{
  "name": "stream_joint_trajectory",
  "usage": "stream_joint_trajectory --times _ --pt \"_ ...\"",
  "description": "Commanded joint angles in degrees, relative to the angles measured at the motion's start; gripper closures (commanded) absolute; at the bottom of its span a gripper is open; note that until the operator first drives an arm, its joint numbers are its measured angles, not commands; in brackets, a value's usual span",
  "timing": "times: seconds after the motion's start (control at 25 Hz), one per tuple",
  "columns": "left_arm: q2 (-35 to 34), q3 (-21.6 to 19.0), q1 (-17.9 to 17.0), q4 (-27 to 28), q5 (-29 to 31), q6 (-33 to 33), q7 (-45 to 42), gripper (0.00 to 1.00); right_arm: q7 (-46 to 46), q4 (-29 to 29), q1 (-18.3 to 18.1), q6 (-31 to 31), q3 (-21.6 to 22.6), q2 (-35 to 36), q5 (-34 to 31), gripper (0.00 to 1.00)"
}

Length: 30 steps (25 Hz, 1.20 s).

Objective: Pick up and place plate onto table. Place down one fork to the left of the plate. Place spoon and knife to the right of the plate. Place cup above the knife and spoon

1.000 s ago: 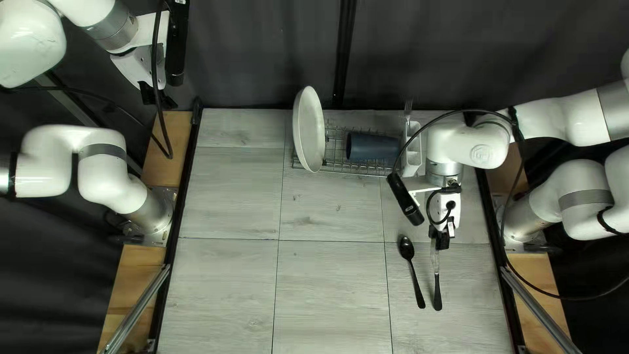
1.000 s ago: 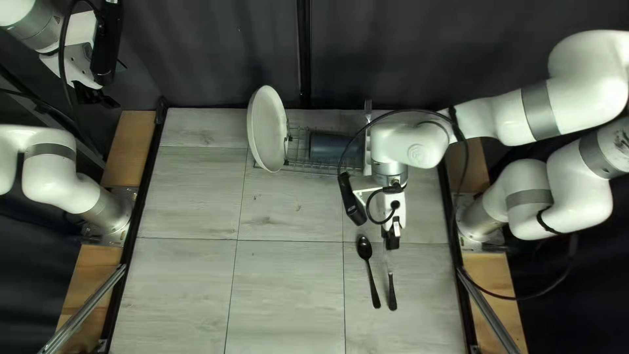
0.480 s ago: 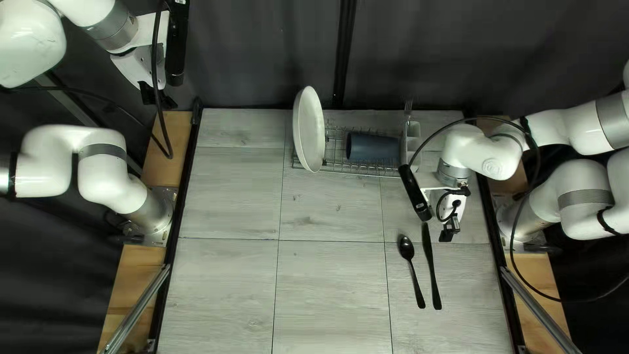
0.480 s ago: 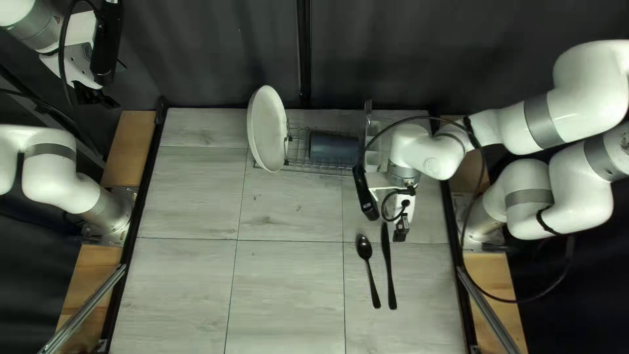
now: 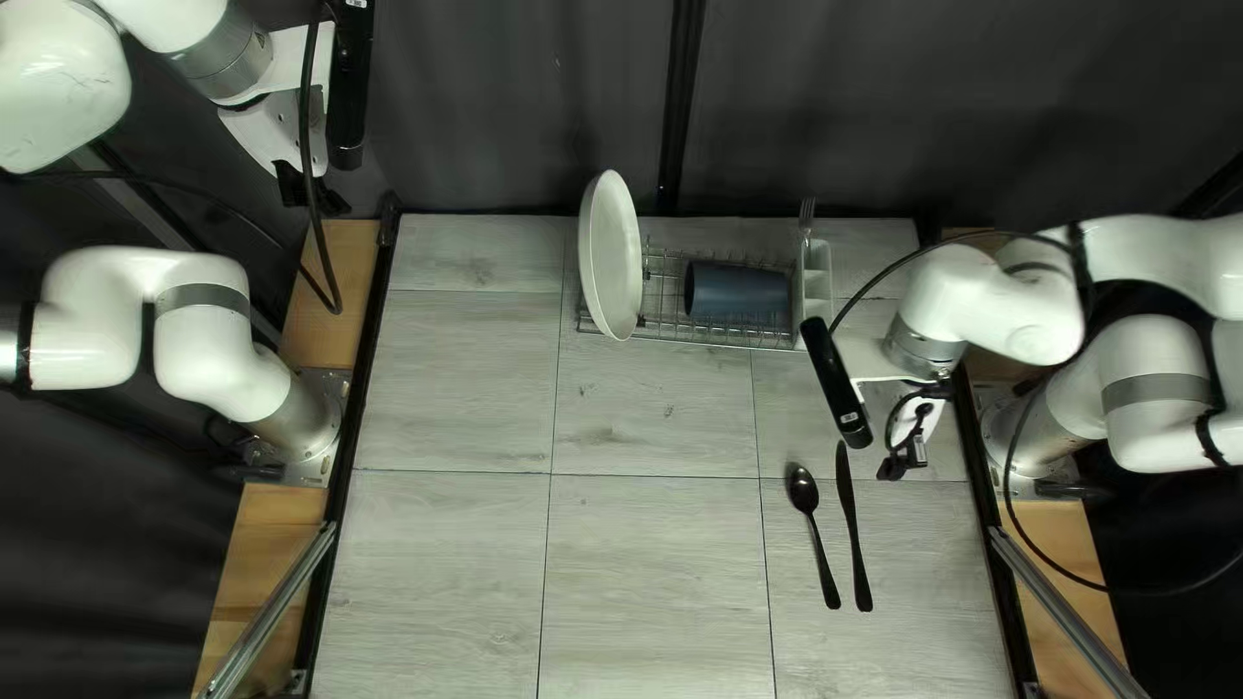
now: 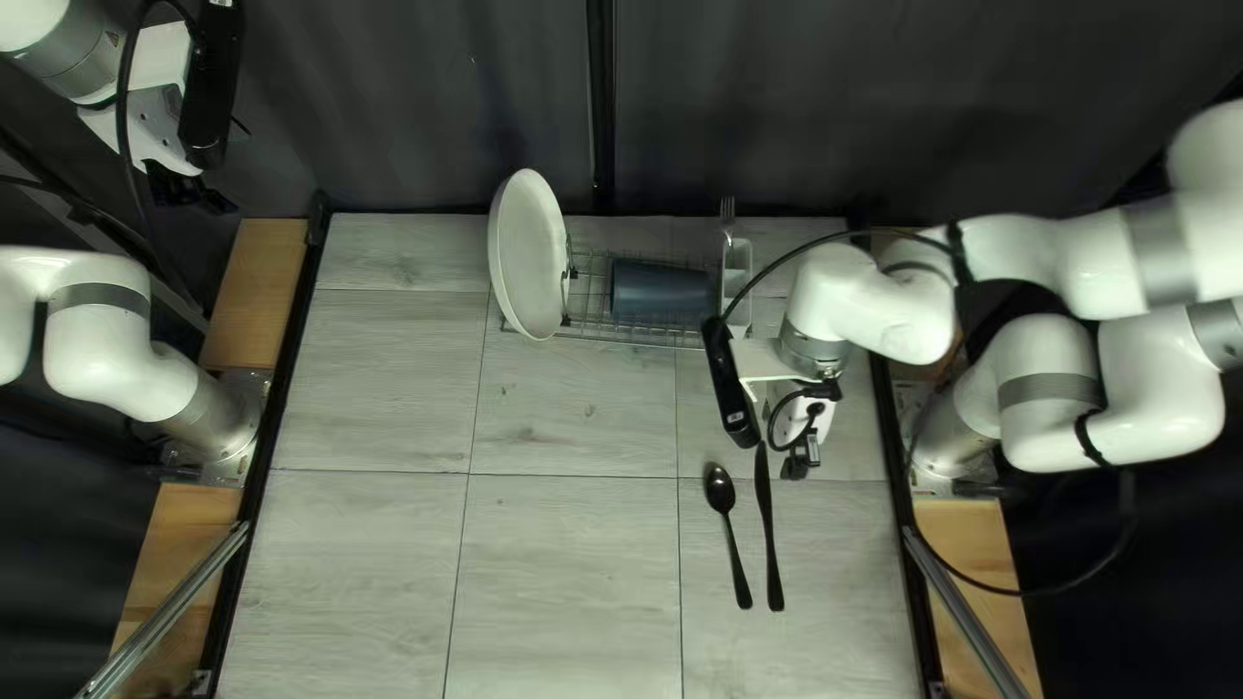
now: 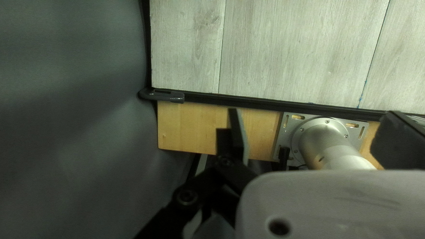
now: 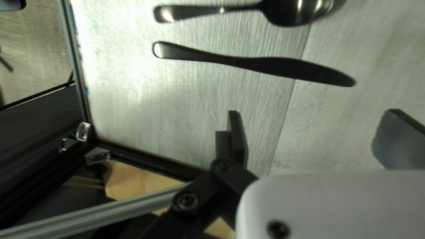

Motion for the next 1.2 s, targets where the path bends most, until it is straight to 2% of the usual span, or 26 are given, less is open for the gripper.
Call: stream_joint_trajectory --times 0.04,0.48,0.56,0.68,0.72,0.84,1.0,1.2 --pt "0.0 0.0 0.0 0.0 0.0 0.0 0.0 0.0 0.13 0.22 -0.09 0.19 0.04 -0.06 -0.17 0.0" --pt "0.0 0.0 0.0 0.0 0.0 0.0 0.0 0.0 0.13 0.22 -0.09 0.19 0.04 -0.06 -0.17 0.0" --pt "0.0 0.0 0.0 0.0 0.0 0.0 0.0 0.0 -3.43 0.92 -1.46 -0.23 -2.03 2.26 -2.3 0.0" --pt "0.0 0.0 0.0 0.0 0.0 0.0 0.0 0.0 -8.95 4.78 -5.4 1.33 -6.71 6.47 -7.12 0.0" --pt "0.0 0.0 0.0 0.0 0.0 0.0 0.0 0.0 -11.54 7.58 -7.44 2.65 -8.91 8.62 -9.93 0.0" --pt "0.0 0.0 0.0 0.0 0.0 0.0 0.0 0.0 -16.01 12.4 -9.99 3.81 -12.4 12.46 -13.38 0.0" --pt "0.0 0.0 0.0 0.0 0.0 0.0 0.0 0.0 -24.2 17.72 -12.53 2.34 -17.37 18.6 -15.88 0.0" --pt "0.0 0.0 0.0 0.0 0.0 0.0 0.0 0.0 -33.72 21.83 -13.91 -1.64 -21.01 24.23 -16.81 0.0"
